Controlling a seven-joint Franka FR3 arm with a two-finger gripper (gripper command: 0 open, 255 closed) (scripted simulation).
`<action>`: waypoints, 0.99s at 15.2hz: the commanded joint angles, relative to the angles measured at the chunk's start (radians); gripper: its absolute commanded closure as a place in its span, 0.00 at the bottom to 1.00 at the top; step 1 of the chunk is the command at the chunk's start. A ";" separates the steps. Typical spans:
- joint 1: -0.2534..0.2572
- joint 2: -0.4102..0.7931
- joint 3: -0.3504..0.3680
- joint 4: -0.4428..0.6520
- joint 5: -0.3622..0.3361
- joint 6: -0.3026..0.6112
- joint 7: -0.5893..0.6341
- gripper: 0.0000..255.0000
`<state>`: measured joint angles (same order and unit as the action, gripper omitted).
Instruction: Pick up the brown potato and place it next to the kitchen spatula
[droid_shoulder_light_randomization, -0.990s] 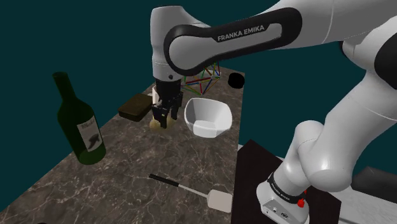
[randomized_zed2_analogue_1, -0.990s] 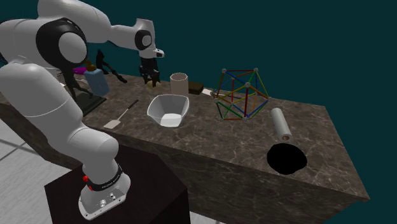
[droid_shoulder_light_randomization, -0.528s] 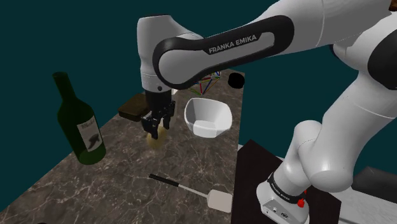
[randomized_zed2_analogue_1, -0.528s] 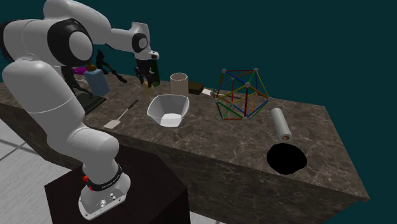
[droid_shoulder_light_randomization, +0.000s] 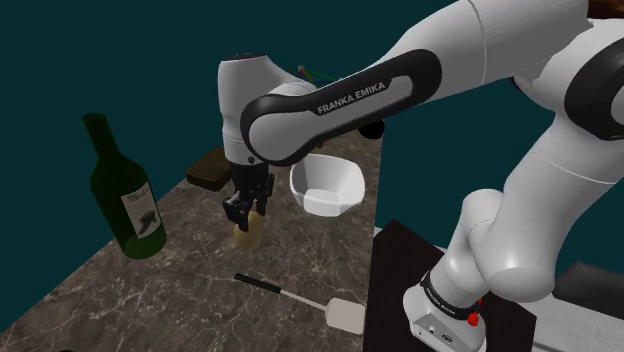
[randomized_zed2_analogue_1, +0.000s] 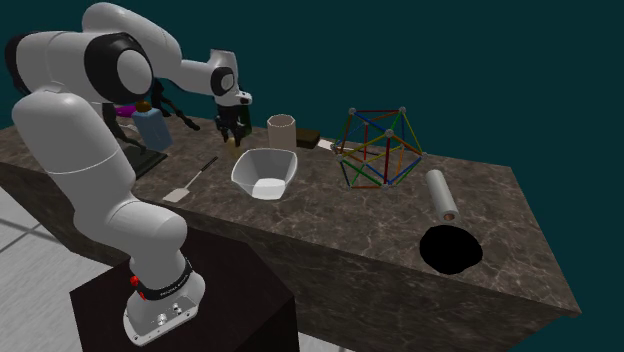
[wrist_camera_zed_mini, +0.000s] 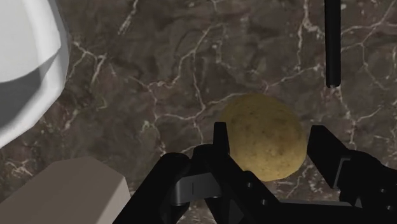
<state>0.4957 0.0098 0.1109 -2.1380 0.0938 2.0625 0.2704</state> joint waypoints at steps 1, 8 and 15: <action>0.000 0.013 0.000 -0.013 0.000 0.025 -0.001 1.00; 0.002 0.061 0.001 -0.055 -0.001 0.116 -0.005 1.00; 0.002 0.077 0.001 -0.066 -0.001 0.142 -0.006 1.00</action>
<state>0.4977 0.0807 0.1119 -2.1978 0.0925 2.2054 0.2641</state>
